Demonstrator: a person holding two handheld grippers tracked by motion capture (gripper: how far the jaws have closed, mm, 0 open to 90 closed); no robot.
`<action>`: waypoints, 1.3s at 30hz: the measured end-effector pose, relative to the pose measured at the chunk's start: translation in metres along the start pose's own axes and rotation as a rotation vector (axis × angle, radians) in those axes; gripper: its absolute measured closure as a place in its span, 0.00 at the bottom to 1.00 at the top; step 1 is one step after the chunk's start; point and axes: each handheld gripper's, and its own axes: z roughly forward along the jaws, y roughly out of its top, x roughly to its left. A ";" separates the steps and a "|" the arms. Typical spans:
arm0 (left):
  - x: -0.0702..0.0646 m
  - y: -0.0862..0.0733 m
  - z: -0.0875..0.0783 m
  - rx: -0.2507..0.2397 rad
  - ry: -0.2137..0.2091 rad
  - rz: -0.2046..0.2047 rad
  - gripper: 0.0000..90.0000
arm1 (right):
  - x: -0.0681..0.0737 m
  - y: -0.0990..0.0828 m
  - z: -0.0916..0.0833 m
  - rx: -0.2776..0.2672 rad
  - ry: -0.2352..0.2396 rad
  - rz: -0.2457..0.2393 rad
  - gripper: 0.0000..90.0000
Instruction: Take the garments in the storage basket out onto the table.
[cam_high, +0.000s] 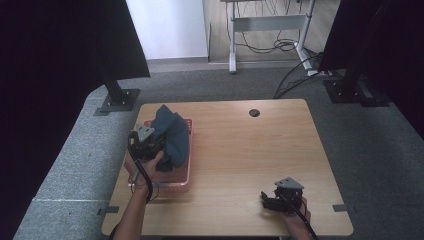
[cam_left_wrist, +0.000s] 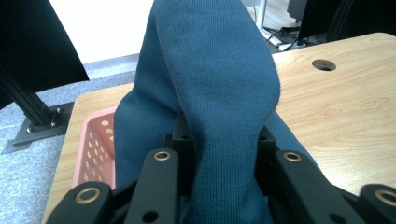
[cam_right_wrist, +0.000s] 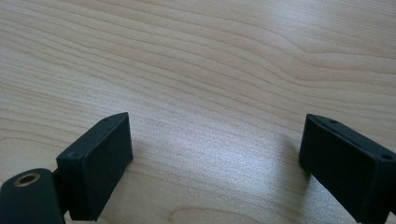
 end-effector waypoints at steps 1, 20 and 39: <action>0.000 0.000 0.000 0.000 0.000 0.000 0.79 | 0.000 0.000 0.000 0.000 0.000 0.000 0.10; -0.013 0.018 -0.008 -0.031 -0.012 0.031 0.79 | 0.000 0.000 0.000 0.000 0.000 0.002 0.10; -0.035 0.032 -0.005 -0.042 -0.038 0.065 0.79 | 0.000 0.000 0.000 -0.001 0.001 0.003 0.10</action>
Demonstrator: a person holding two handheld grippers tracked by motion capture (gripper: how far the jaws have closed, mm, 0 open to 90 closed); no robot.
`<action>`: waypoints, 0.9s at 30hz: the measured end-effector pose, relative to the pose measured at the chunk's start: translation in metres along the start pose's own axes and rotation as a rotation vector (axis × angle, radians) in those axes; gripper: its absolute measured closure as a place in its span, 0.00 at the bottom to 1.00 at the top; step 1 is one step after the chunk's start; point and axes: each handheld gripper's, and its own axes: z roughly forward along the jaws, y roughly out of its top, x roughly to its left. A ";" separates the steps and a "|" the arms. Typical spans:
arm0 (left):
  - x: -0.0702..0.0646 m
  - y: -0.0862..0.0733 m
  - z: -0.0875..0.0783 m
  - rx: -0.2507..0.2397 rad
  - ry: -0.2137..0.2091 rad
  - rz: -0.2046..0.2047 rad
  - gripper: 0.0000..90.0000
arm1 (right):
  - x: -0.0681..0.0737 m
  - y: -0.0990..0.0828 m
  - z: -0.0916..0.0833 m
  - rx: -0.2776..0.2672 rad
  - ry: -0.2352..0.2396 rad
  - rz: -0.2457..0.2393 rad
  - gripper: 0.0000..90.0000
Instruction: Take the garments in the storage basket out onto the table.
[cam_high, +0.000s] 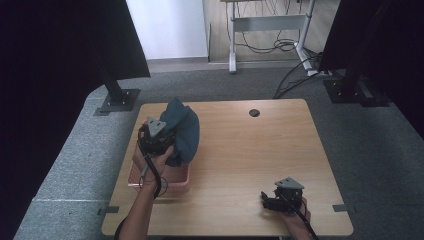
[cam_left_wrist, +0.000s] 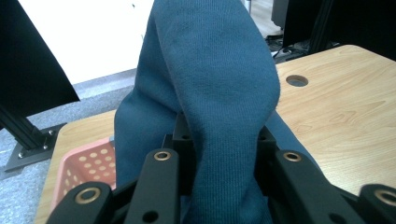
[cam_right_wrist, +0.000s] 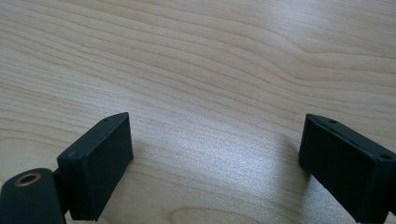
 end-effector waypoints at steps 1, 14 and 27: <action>-0.001 0.001 0.000 0.000 -0.002 0.003 0.80 | 0.000 0.000 0.000 0.001 0.000 0.000 0.10; -0.015 0.012 0.003 -0.007 -0.021 0.026 0.80 | 0.000 0.000 0.000 0.000 0.000 -0.001 0.10; -0.029 0.022 0.005 -0.019 -0.039 0.049 0.80 | 0.000 0.000 0.000 0.000 -0.001 -0.002 0.10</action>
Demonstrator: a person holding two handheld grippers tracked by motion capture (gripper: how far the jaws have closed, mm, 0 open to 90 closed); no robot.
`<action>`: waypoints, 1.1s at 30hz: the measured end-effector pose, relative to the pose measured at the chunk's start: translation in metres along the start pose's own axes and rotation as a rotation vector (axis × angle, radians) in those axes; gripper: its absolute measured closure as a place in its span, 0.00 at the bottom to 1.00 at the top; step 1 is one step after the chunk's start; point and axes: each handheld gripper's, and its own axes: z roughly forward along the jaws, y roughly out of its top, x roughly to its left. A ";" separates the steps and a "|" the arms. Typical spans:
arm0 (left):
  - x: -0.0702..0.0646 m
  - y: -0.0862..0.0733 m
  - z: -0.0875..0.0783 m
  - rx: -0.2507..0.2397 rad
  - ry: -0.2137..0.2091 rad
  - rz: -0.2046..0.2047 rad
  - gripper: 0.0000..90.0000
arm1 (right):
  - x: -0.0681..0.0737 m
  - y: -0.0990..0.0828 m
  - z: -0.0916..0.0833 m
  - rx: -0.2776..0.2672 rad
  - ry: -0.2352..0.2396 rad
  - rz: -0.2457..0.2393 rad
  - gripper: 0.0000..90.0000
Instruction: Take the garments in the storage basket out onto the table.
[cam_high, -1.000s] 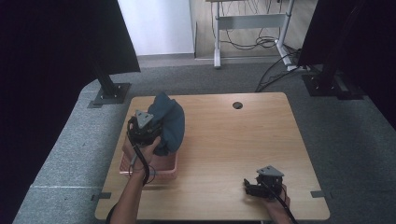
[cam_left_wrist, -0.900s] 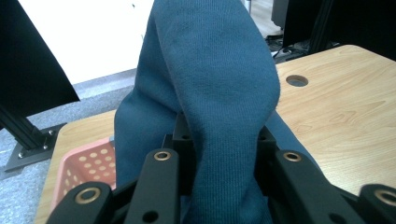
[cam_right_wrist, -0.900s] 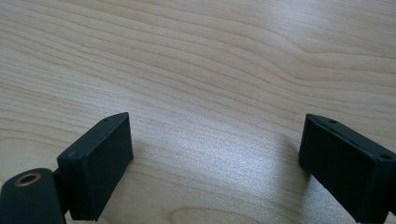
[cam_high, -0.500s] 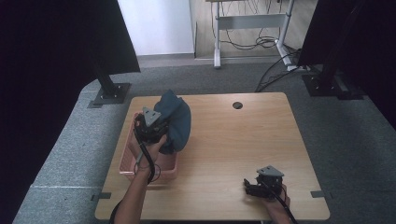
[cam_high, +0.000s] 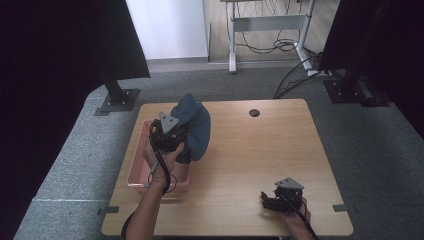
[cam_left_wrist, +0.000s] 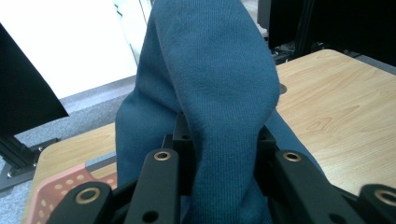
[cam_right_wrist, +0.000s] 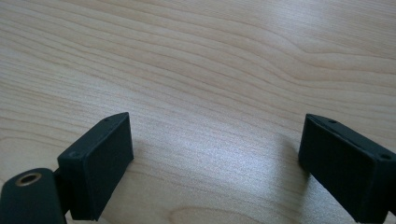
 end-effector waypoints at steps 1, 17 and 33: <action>-0.001 0.001 0.001 -0.001 -0.002 0.003 0.80 | 0.000 0.000 0.000 0.000 0.000 -0.001 0.10; -0.022 0.014 0.008 -0.005 -0.029 0.030 0.80 | 0.000 0.000 0.000 -0.002 -0.001 -0.003 0.11; -0.044 0.014 0.024 0.017 -0.064 0.048 0.79 | 0.000 -0.001 -0.001 -0.003 -0.003 -0.005 0.11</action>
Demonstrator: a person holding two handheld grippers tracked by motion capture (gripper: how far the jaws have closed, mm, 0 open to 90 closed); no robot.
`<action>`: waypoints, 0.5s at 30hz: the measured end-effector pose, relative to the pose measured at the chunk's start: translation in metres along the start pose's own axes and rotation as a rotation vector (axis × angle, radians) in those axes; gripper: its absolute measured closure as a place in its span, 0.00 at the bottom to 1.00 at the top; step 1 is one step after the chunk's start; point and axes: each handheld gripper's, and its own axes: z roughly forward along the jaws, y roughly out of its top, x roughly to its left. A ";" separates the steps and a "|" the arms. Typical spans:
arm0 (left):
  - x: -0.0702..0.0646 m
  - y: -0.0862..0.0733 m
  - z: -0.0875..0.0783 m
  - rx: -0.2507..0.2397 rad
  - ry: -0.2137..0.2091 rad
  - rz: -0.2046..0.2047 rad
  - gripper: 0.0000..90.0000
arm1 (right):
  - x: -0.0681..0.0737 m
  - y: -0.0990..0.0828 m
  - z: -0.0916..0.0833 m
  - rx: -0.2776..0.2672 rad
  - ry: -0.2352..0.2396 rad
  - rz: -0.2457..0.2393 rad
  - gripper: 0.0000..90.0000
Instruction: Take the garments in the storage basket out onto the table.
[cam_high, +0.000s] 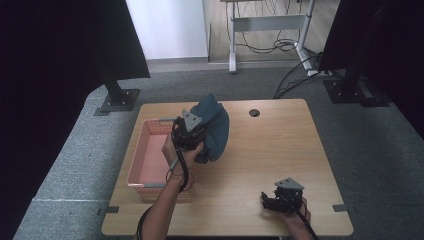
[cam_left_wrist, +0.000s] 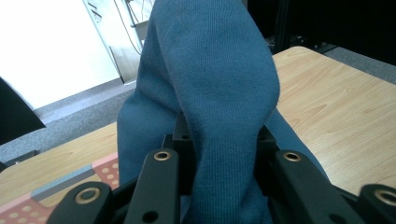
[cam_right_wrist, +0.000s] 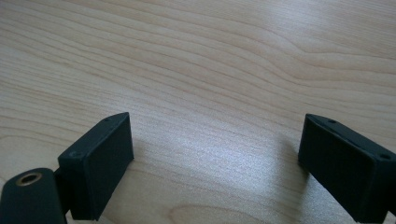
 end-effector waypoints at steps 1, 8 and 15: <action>-0.001 0.000 0.001 0.001 0.001 -0.001 0.79 | 0.000 0.000 0.000 -0.001 0.000 -0.001 0.11; -0.005 -0.001 0.006 0.012 -0.006 0.006 0.79 | 0.000 0.000 0.000 0.000 -0.001 0.000 0.11; -0.011 0.001 0.007 0.014 -0.011 0.020 0.79 | 0.000 0.000 0.000 0.001 0.000 0.002 0.11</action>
